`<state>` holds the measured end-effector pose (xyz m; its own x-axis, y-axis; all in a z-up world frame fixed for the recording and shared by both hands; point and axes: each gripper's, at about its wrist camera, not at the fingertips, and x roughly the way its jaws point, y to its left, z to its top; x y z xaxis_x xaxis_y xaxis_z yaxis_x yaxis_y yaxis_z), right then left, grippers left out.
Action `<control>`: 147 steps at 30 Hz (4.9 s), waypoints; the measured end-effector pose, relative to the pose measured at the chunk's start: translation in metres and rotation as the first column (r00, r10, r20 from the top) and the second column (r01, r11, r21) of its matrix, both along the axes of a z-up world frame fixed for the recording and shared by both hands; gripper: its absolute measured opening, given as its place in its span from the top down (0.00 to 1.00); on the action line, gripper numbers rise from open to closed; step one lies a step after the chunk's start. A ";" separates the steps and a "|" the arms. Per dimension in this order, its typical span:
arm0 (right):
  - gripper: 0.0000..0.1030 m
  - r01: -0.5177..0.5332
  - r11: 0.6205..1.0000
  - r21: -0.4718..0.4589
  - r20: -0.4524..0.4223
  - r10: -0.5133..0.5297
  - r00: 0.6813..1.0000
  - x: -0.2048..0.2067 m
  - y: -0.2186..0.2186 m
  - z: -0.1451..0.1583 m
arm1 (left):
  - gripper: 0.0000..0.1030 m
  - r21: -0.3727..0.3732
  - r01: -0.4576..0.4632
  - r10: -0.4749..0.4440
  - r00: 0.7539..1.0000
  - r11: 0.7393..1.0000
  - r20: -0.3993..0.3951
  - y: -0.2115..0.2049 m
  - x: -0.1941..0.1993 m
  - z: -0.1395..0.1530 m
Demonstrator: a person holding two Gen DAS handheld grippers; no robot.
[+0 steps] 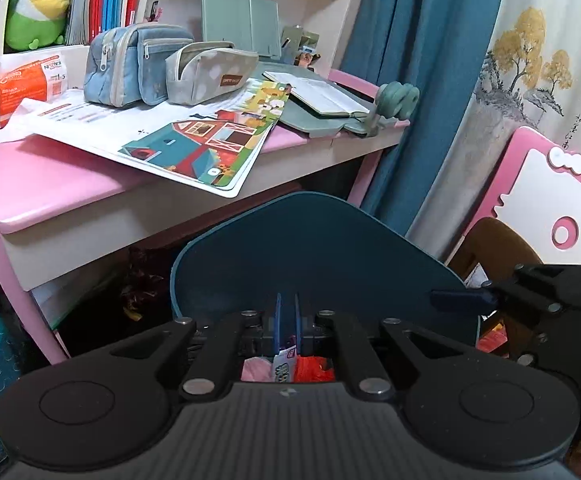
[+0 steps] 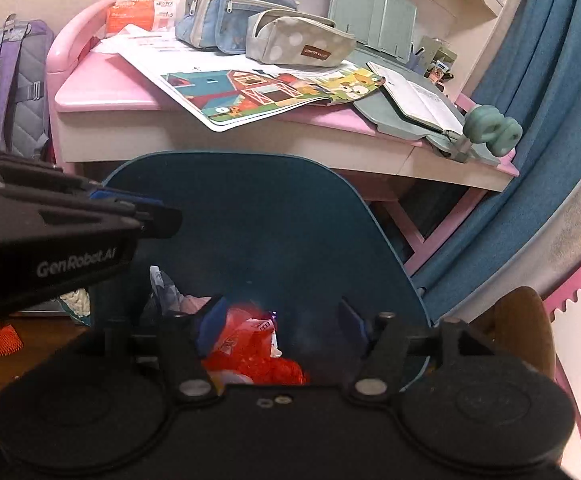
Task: Collect trash
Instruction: 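Carry packet and milk carton to the teal bin and release them inside, then move both tools back toward the orange foam net under the bench, then grasp the orange foam net with the left tool while the right tool grasps the brown wrapper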
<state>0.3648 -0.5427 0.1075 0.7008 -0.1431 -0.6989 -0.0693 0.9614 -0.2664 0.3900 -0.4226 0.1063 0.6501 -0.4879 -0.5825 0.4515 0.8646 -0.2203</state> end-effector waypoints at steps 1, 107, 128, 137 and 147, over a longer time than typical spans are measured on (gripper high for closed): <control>0.40 0.002 1.000 0.007 0.001 -0.002 1.000 -0.001 -0.001 0.001 | 0.94 -0.003 0.002 -0.002 1.000 1.000 0.002 0.001 -0.001 0.000; 0.18 -0.509 0.818 0.267 -0.565 0.561 0.605 0.014 0.504 -0.636 | 0.02 0.309 -0.557 0.632 0.608 0.771 -0.480 0.546 0.019 -0.631; 0.65 -0.501 0.821 0.273 -0.593 0.554 0.585 0.022 0.502 -0.679 | 0.70 0.318 -0.572 0.643 0.558 0.756 -0.524 0.539 0.043 -0.665; 0.68 -0.479 0.841 0.250 -0.579 0.527 0.623 0.022 0.496 -0.659 | 0.86 0.335 -0.588 0.666 0.542 0.736 -0.512 0.539 0.038 -0.648; 0.70 -0.447 0.861 0.241 -0.497 0.505 0.706 0.018 0.478 -0.572 | 0.88 0.348 -0.604 0.686 0.520 0.717 -0.509 0.550 -0.006 -0.580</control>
